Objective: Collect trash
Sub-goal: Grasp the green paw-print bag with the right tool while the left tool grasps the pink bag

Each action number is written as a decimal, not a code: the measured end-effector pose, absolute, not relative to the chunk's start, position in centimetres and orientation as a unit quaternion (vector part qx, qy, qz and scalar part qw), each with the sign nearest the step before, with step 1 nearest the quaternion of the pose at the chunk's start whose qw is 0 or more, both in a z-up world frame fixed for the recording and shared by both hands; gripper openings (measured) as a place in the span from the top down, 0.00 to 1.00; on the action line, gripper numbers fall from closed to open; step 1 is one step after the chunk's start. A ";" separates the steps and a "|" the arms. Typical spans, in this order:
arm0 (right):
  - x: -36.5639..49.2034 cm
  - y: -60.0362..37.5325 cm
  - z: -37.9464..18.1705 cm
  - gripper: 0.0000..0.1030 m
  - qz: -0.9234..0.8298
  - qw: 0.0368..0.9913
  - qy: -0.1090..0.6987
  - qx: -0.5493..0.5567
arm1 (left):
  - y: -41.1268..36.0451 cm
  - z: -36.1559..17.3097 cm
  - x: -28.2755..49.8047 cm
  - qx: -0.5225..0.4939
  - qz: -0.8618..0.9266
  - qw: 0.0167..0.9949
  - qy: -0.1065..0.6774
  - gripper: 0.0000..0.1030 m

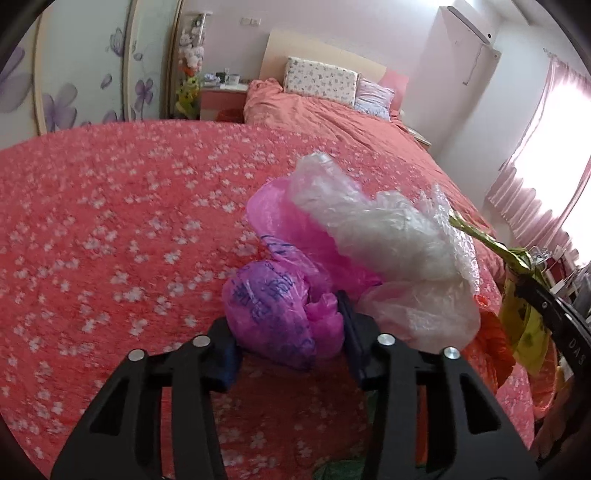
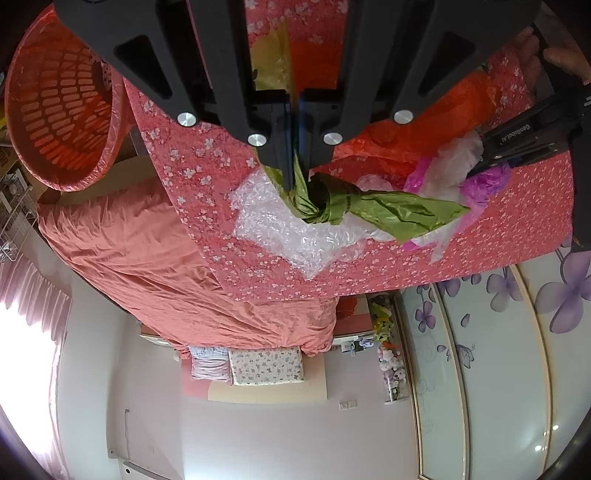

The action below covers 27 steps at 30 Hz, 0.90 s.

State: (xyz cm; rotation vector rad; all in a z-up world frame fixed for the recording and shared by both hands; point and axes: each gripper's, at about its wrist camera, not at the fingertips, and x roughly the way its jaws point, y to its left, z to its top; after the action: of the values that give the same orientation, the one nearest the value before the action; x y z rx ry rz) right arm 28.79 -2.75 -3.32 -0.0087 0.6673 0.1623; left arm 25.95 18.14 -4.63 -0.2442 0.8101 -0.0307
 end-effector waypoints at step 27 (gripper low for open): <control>22.4 -4.7 1.2 0.96 0.064 0.955 0.290 0.007 | 19.9 4.3 18.5 -0.072 0.034 0.951 0.300 0.57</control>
State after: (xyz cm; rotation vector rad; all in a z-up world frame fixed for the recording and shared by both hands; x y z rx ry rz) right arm 22.45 -4.70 1.17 0.0149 0.5888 0.1292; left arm 18.55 19.86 4.27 -0.1454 0.6099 0.0688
